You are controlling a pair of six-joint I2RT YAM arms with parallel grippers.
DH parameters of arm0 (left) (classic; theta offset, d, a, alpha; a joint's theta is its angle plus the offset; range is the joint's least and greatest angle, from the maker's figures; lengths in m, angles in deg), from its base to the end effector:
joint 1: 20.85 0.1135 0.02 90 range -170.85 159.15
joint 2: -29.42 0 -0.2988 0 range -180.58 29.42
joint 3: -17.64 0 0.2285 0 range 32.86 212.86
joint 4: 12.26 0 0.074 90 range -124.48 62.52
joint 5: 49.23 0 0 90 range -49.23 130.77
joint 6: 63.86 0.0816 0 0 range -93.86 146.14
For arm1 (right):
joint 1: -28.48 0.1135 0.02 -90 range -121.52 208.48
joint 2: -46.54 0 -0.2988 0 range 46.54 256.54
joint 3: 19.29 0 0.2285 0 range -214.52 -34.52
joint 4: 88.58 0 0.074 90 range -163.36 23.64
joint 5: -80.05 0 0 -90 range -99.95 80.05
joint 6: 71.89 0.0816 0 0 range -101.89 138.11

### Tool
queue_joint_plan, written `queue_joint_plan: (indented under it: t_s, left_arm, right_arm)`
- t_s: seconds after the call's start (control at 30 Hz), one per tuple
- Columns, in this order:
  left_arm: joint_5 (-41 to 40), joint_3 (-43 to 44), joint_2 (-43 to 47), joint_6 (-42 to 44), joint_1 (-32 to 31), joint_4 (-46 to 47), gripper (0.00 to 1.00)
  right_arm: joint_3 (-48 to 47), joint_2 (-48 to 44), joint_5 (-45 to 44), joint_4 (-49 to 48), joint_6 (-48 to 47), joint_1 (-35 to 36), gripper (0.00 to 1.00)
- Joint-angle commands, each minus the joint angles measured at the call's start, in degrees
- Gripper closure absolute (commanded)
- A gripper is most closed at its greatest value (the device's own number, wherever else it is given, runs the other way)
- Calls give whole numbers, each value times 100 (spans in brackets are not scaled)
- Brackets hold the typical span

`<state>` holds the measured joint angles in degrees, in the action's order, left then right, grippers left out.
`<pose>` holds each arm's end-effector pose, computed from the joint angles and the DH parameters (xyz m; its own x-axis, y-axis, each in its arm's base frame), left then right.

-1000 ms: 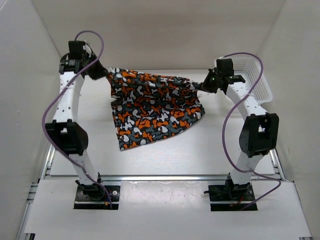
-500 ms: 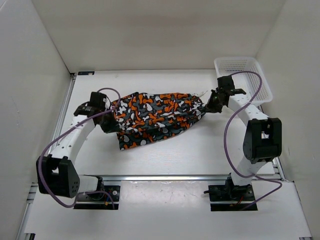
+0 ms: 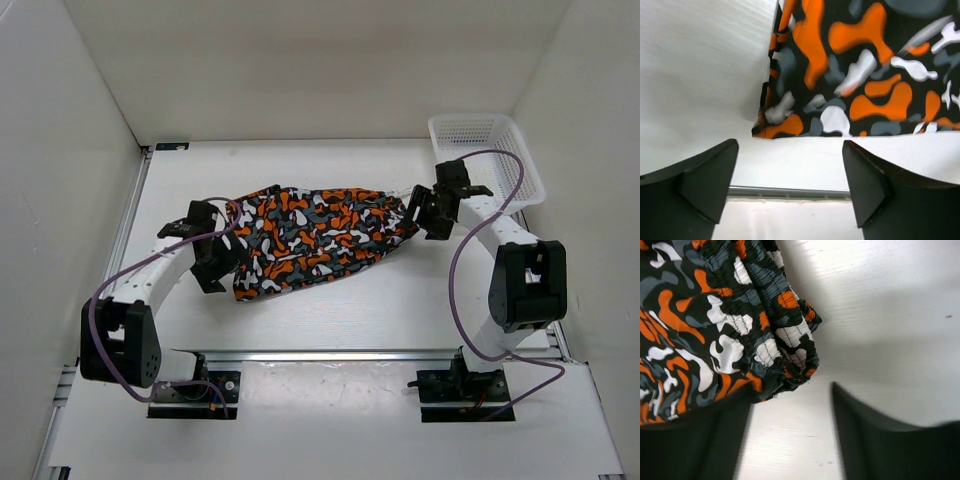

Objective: Fold and stack the shorts
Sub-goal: Fold the shorts

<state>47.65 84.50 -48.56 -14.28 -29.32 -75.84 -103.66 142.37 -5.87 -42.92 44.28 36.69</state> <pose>0.2190 -0.0425 0.2122 -0.8414 -0.5255 -0.1260 -0.4835 0.8362 -0.2591 0.3542 0.0570 0.2349 -0.8257 0.3253 -0.4609 0.2044 0.9340 0.2931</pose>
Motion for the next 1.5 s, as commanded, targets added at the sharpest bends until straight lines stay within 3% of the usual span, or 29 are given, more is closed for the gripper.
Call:
queue_joint_plan:
  t_s: [0.0, 0.1, 0.23, 0.47, 0.63, 0.7, 0.73, 0.77, 0.8, 0.83, 0.93, 1.13, 1.17, 1.23, 1.27, 1.33, 1.47]
  left_arm:
    - [95, -5, 450, -18, -6, 81, 0]
    - [33, 127, 389, -18, 56, 81, 2]
    - [-239, 452, -269, 104, 117, 212, 13]
    - [-186, 901, -1438, 228, 241, 406, 13]
    - [-177, 953, -1923, 281, 241, 599, 26]
    - [-178, 953, -2159, 333, 293, 600, 54]
    - [-178, 1006, -2221, 394, 293, 600, 69]
    - [-178, 1006, -2222, 395, 293, 600, 85]
    - [-178, 1006, -2222, 395, 354, 600, 90]
    - [-178, 1006, -2222, 395, 355, 600, 90]
    - [-239, 849, -2003, 395, 407, 600, 90]
    - [-117, 304, -1284, 448, 539, 600, 90]
    - [-64, 155, -1186, 500, 539, 600, 90]
    - [68, 101, -1062, 605, 539, 600, 72]
    - [68, 101, -992, 684, 539, 600, 60]
    - [130, 101, -931, 685, 539, 600, 34]
    - [183, 328, -930, 738, 539, 538, 32]
  right_arm:
    - [68, -213, -21, -47, -165, -39, 15]
    - [68, -214, -74, -47, -113, -39, 11]
    - [68, 83, 329, -257, -7, -91, 11]
    - [-108, 621, 770, -679, 291, -39, 15]
    - [-55, 735, 568, -758, 345, 208, 42]
    - [67, 735, 454, -758, 405, 339, 53]
    - [68, 674, 384, -758, 406, 339, 67]
    - [155, 621, 314, -698, 467, 392, 74]
    - [225, 482, 183, -697, 468, 392, 79]
    - [409, 393, 120, -636, 537, 392, 88]
    - [726, 7, -20, -470, 591, 392, 97]
    - [1964, -1170, -74, -135, 591, 444, 99]
    - [2140, -1485, -13, -56, 591, 445, 85]
    - [2545, -1795, -12, 14, 591, 445, 49]
    - [2642, -2066, -12, 76, 591, 445, 19]
    - [2757, -2357, -90, 137, 591, 445, 9]
    - [2696, -2411, -91, 8, 591, 252, 5]
